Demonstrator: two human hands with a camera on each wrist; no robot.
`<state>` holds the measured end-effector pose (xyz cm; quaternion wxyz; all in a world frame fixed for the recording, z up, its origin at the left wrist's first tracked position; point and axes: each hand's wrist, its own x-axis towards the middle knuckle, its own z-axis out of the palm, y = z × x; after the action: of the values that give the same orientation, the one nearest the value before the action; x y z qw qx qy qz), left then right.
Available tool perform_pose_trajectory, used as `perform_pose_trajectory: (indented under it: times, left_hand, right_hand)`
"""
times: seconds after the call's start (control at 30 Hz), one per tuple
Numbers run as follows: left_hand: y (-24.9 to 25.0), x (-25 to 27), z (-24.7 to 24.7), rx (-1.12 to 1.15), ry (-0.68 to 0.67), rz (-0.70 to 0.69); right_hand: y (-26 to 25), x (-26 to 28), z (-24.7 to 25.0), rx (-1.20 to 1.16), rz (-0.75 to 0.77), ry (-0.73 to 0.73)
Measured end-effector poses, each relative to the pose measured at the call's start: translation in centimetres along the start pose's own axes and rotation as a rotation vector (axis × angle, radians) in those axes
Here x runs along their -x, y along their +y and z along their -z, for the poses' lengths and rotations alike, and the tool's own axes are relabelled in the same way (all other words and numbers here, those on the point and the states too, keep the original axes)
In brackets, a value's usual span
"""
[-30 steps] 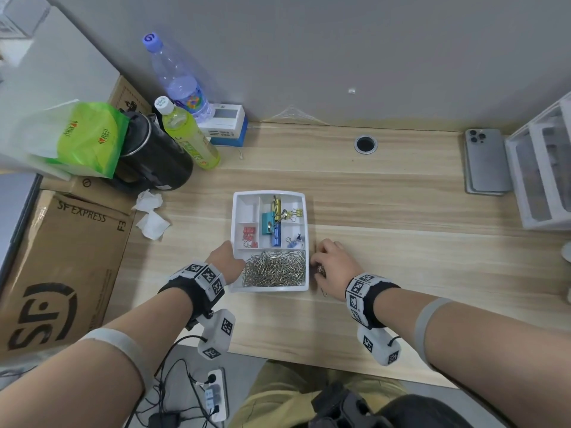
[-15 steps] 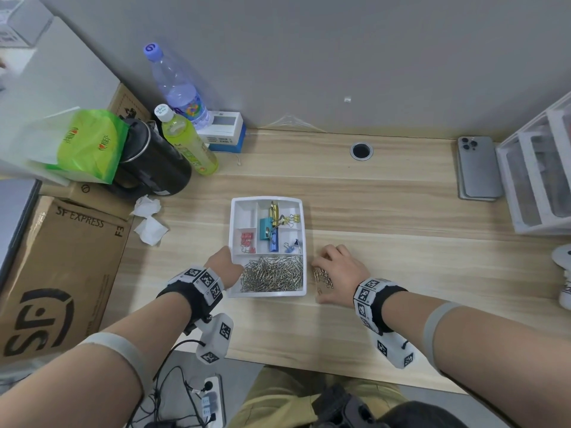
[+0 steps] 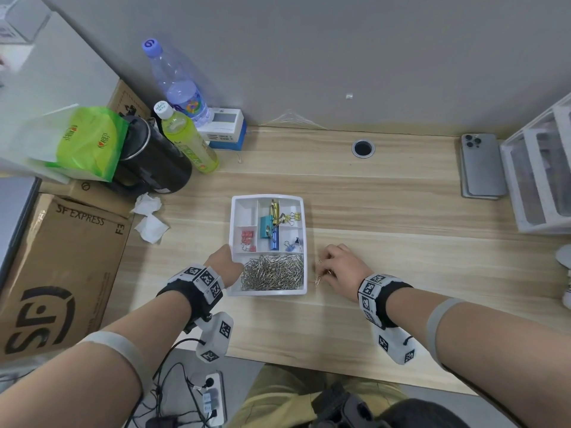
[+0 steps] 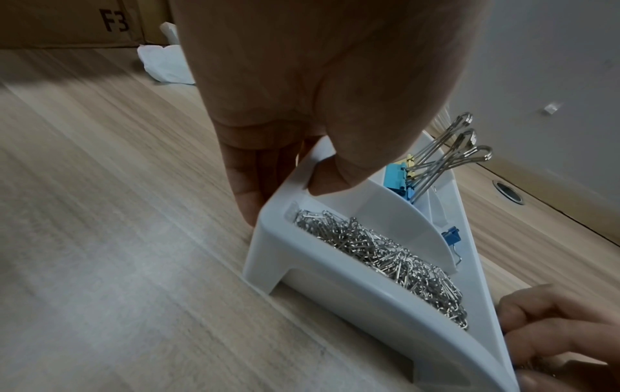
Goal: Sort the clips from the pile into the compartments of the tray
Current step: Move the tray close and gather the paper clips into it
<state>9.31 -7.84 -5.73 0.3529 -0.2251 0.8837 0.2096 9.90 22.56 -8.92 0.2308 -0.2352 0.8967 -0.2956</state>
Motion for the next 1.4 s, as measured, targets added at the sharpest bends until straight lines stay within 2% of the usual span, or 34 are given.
perform_pose_trajectory:
  times: [0.2,0.43,0.77,1.2,1.4]
  left_hand:
    - [0.0,0.0,0.2,0.009,-0.003,-0.008]
    - [0.4,0.5,0.1,-0.025,0.012,0.005]
    - [0.5,0.6,0.2,-0.014,0.007,0.005]
    - [0.7,0.9,0.2,-0.022,0.011,0.013]
    - [0.9,1.1,0.4,-0.008,0.021,0.003]
  right_hand:
    - [0.4,0.3,0.6,0.062,0.021,-0.015]
    - [0.3,0.8,0.5,0.183,-0.079,-0.064]
    - [0.5,0.7,0.1,-0.001,-0.088,-0.002]
    - [-0.6,-0.1,0.7,-0.108,-0.223,-0.005]
    - [-1.5,-0.5,2.1,-0.195,-0.256,0.055]
